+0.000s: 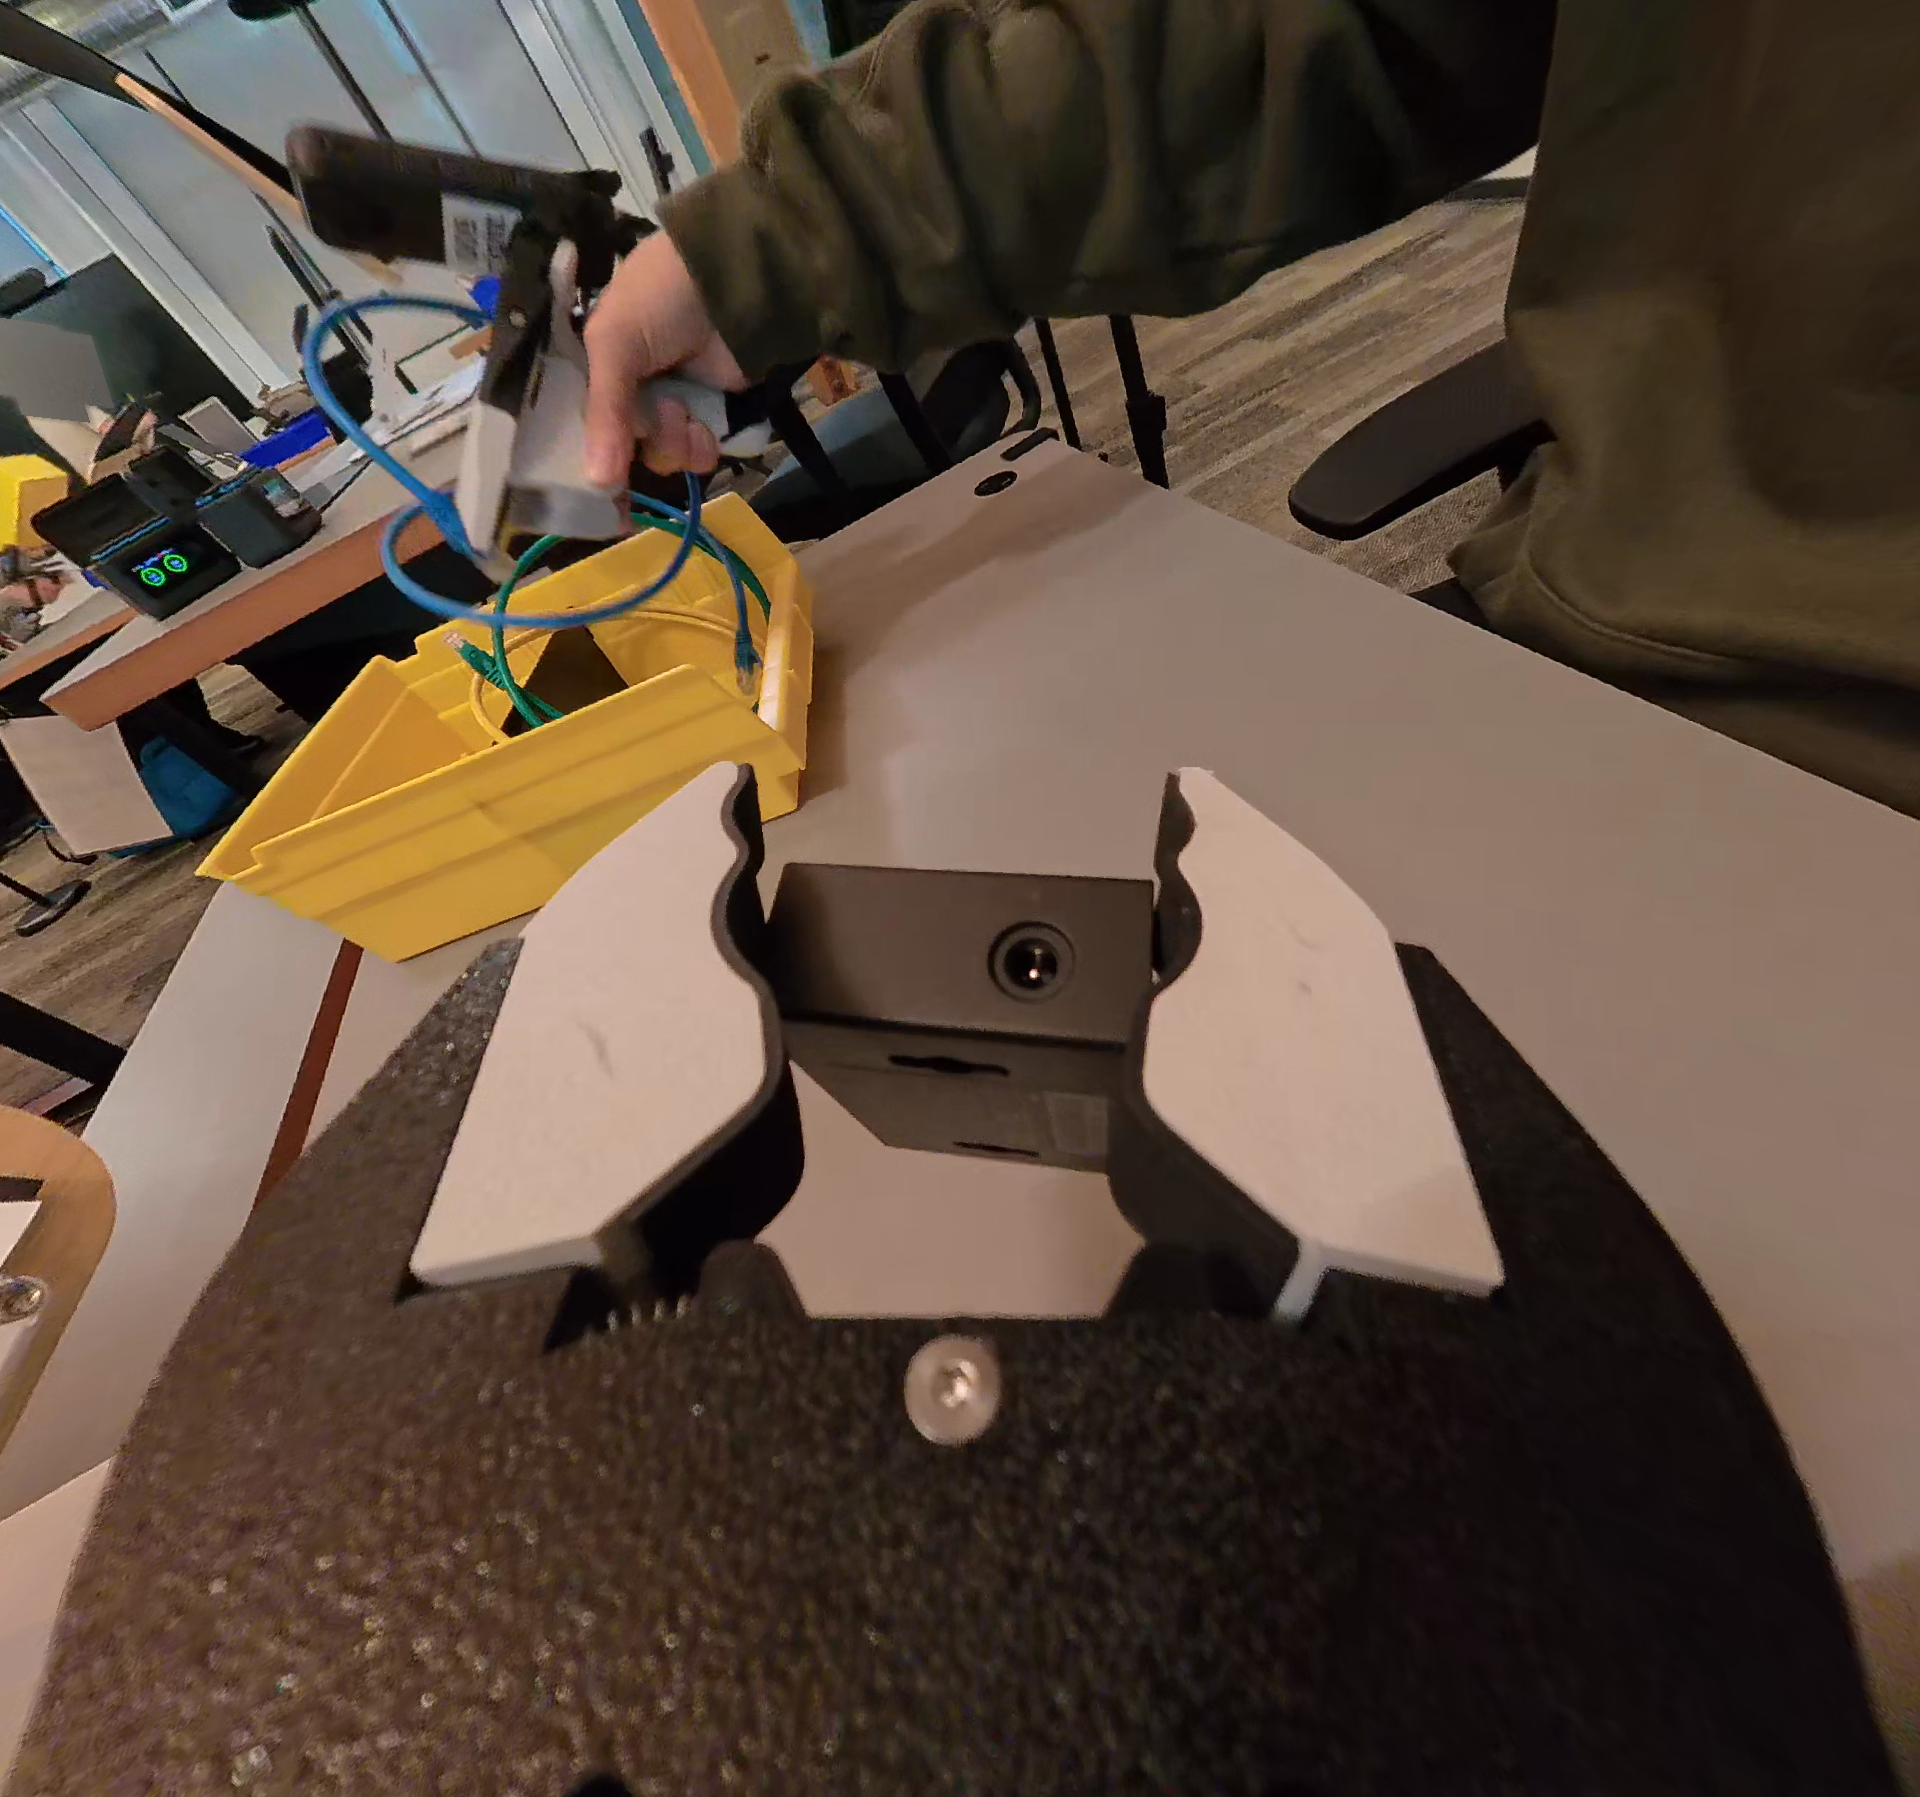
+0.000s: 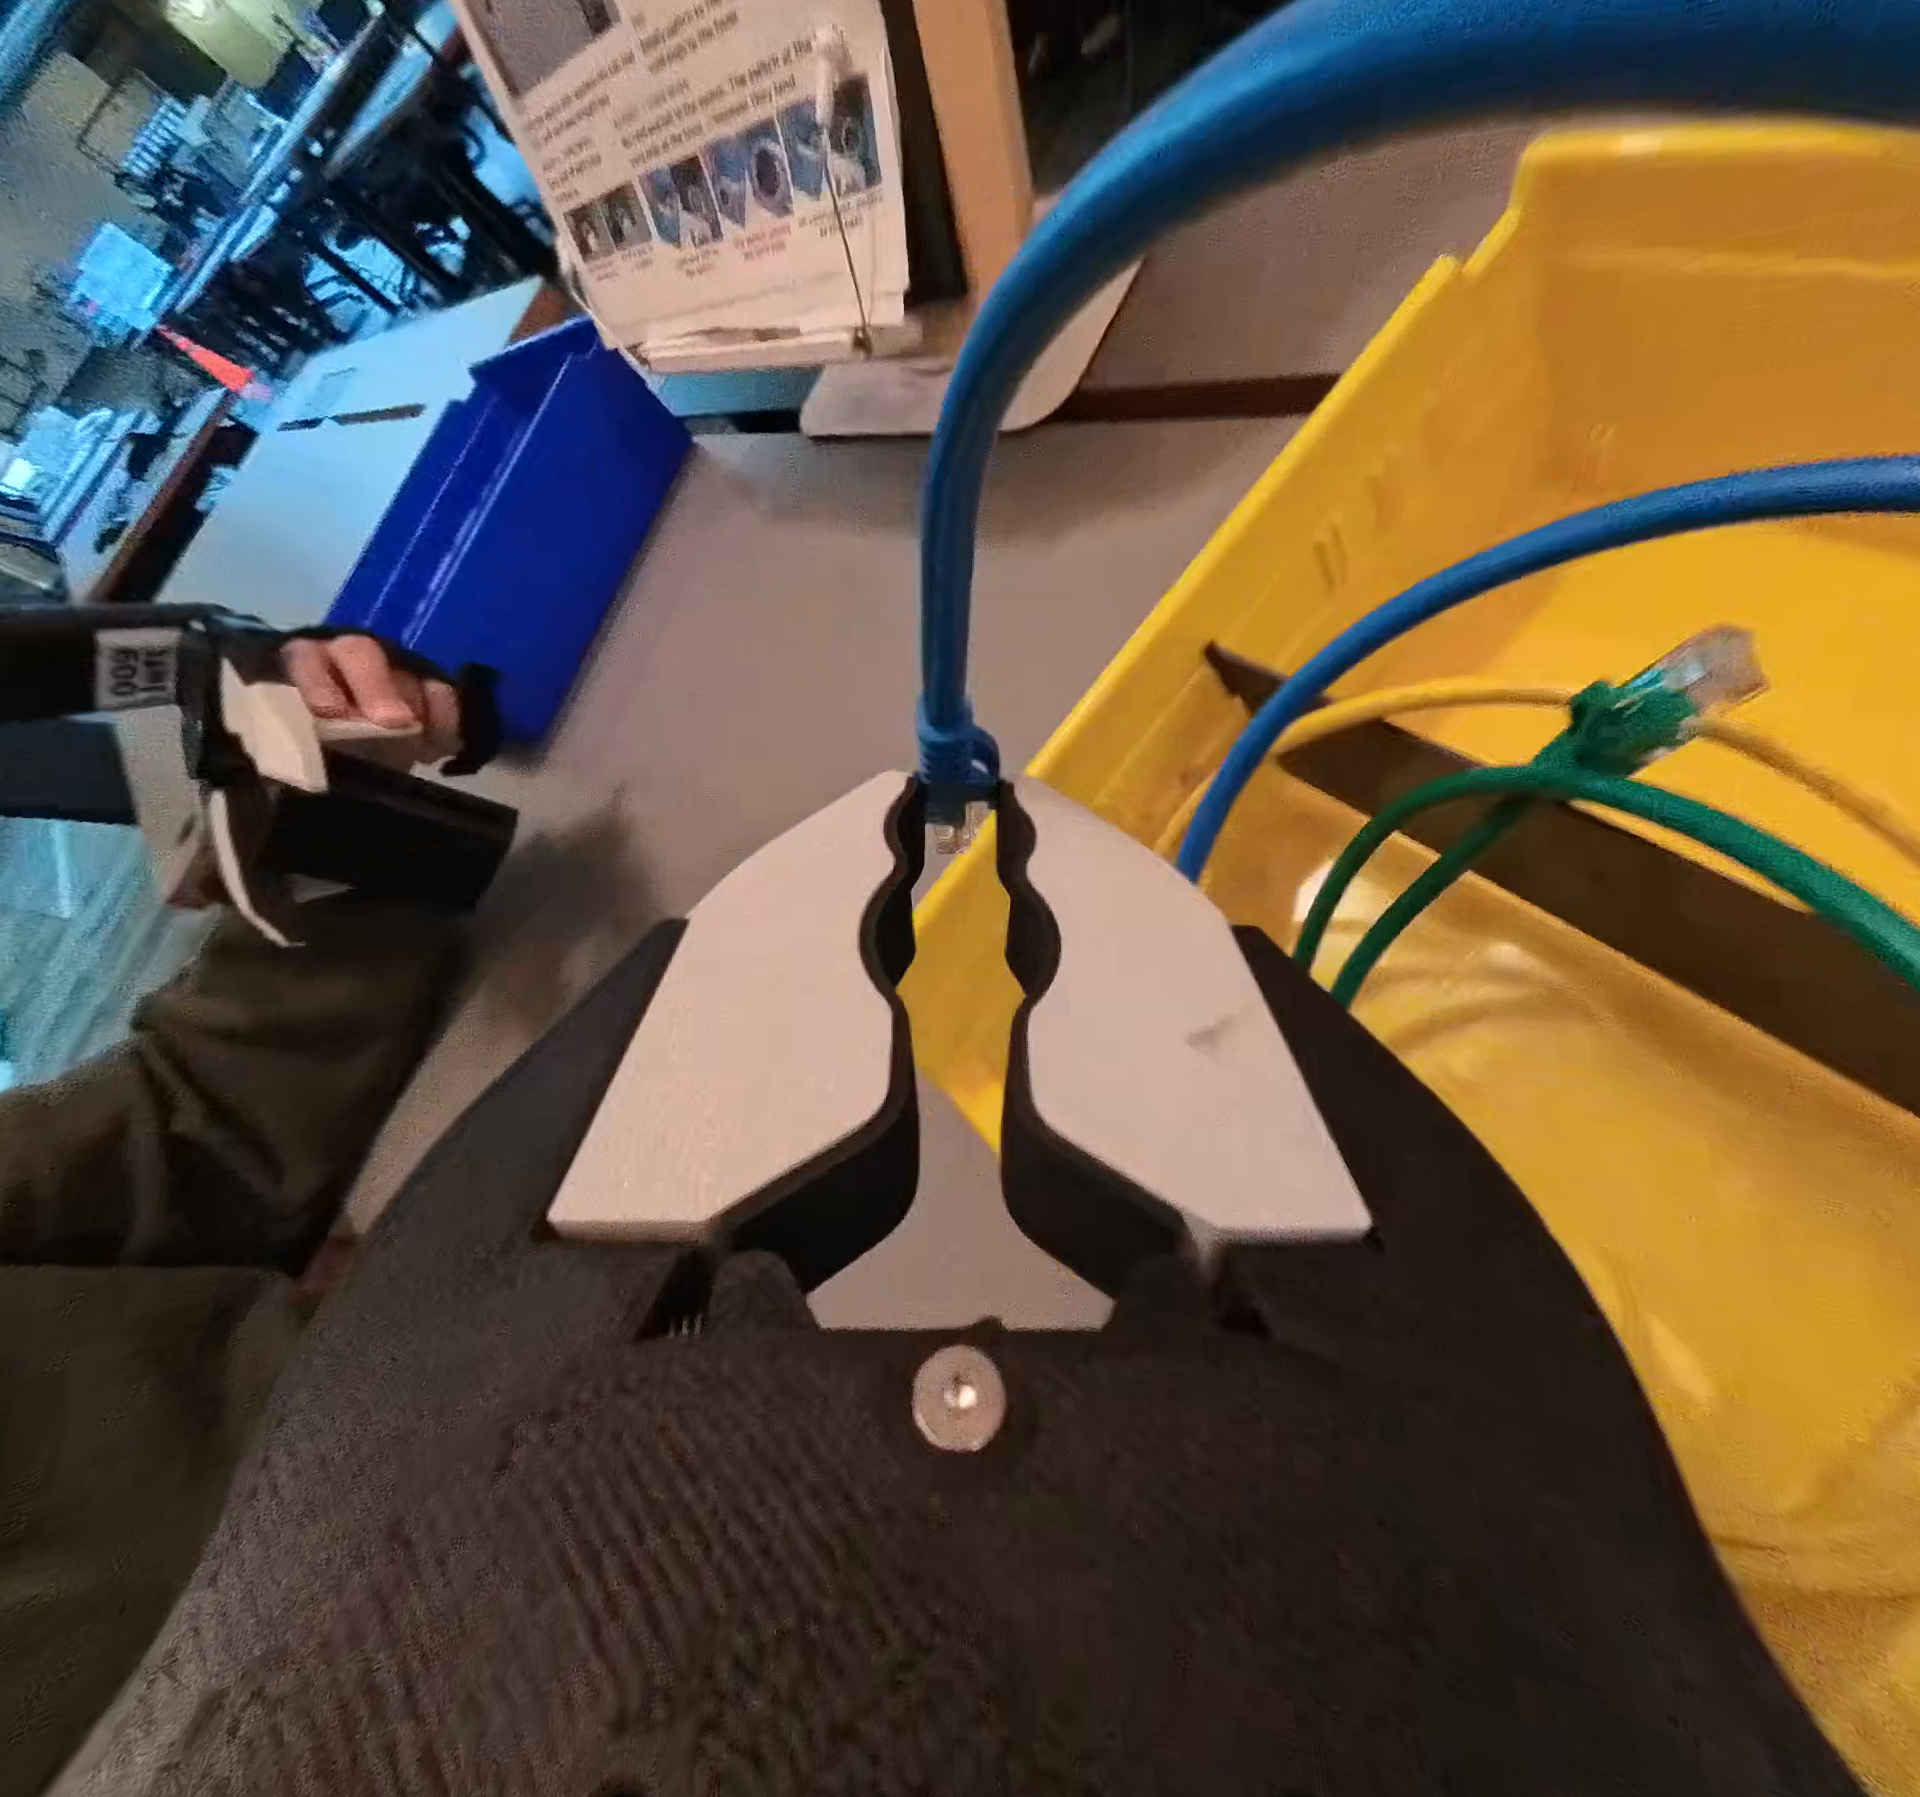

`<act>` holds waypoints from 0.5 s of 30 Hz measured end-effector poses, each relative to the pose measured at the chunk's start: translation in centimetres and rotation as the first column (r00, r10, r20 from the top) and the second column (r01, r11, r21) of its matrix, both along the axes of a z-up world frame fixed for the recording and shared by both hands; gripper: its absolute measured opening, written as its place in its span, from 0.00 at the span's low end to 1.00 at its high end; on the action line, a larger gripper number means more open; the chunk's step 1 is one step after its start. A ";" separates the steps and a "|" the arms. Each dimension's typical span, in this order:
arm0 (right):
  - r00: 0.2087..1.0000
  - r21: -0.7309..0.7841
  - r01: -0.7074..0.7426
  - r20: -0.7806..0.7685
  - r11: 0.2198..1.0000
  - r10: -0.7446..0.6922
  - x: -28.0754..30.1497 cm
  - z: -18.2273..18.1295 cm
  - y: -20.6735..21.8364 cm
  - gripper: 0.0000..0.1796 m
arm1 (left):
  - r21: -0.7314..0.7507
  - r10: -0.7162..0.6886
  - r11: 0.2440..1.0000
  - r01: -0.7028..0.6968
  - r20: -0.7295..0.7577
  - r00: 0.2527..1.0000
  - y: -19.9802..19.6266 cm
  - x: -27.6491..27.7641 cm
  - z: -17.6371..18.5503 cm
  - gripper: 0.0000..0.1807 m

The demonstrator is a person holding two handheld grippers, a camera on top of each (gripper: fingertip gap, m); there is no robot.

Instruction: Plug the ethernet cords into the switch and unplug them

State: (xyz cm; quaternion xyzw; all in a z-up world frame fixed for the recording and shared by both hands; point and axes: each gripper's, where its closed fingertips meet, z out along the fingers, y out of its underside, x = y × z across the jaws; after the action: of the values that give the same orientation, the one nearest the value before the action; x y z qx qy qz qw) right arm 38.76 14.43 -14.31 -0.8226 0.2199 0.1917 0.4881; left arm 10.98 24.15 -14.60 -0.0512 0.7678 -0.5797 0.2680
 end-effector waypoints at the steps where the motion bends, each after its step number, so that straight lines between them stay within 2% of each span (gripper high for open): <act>1: 0.999 -0.035 -0.003 -0.034 0.999 0.002 -0.2 -1.2 0.1 0.07 | -0.001 0.001 1.000 -0.001 0.002 1.000 0.1 0.0 0.1 0.40; 4: 1.000 -0.241 -0.004 0.010 0.970 0.007 0.2 -5.6 -0.6 0.07 | -0.015 0.002 1.000 -0.002 0.007 1.000 0.2 0.0 0.3 0.40; 7: 0.994 -0.440 -0.106 -0.068 0.892 0.084 -1.1 -8.9 -2.1 0.10 | -0.013 0.002 1.000 -0.001 0.008 1.000 0.2 0.0 0.3 0.40; 9: 0.995 -0.474 -0.096 -0.028 0.875 0.093 -1.1 -8.9 -2.4 0.16 | -0.011 0.000 1.000 0.000 0.009 1.000 0.1 0.0 0.3 0.40; 12: 0.994 -0.527 -0.102 -0.013 0.844 0.112 -1.7 -8.3 -3.3 0.34 | -0.015 0.005 1.000 -0.005 0.012 1.000 0.2 0.1 0.2 0.40; 13: 0.991 -0.548 -0.124 -0.019 0.828 0.136 -2.3 -8.0 -3.7 0.37 | -0.016 0.011 1.000 -0.011 0.015 1.000 0.2 0.2 0.3 0.40; 15: 0.985 -0.506 -0.137 0.020 0.852 0.171 -3.7 -6.0 -3.4 0.41 | -0.023 0.036 0.999 -0.035 0.033 0.999 0.4 0.6 0.5 0.40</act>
State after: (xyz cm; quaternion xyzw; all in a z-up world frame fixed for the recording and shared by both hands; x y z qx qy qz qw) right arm 35.04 10.99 -20.29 -0.9419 0.1797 0.1397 0.2469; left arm 11.57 24.57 -14.09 -0.0580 0.7555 -0.5843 0.2904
